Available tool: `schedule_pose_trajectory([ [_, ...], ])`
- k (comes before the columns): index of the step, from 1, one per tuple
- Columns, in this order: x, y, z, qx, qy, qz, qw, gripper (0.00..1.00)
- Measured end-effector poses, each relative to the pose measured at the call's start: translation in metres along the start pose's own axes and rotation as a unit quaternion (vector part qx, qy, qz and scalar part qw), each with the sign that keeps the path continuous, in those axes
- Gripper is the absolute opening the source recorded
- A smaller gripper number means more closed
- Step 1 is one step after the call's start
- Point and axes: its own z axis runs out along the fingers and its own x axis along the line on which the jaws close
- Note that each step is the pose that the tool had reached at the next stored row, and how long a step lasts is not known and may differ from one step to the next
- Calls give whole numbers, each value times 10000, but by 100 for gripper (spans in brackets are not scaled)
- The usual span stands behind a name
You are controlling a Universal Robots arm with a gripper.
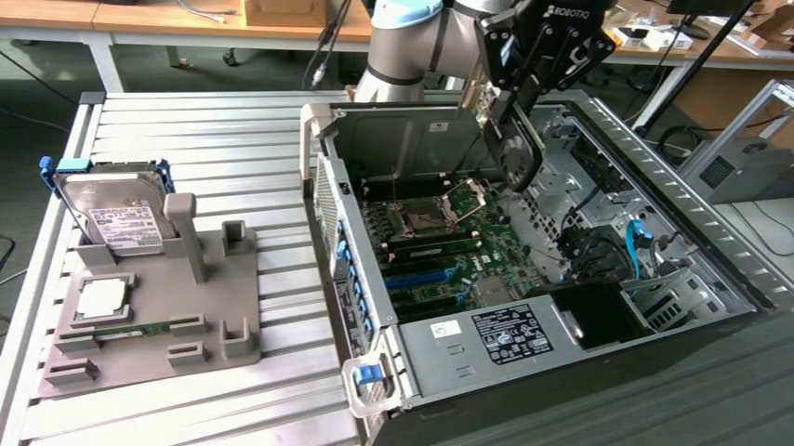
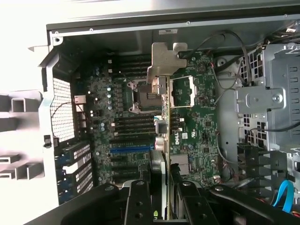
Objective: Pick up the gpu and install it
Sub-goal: 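Pick up the gpu and move the gpu toward the slot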
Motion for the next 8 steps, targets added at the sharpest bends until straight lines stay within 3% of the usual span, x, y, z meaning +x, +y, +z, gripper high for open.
schedule_pose_trajectory([
  [8,0,-3,80,1,0,0,10000,27],
])
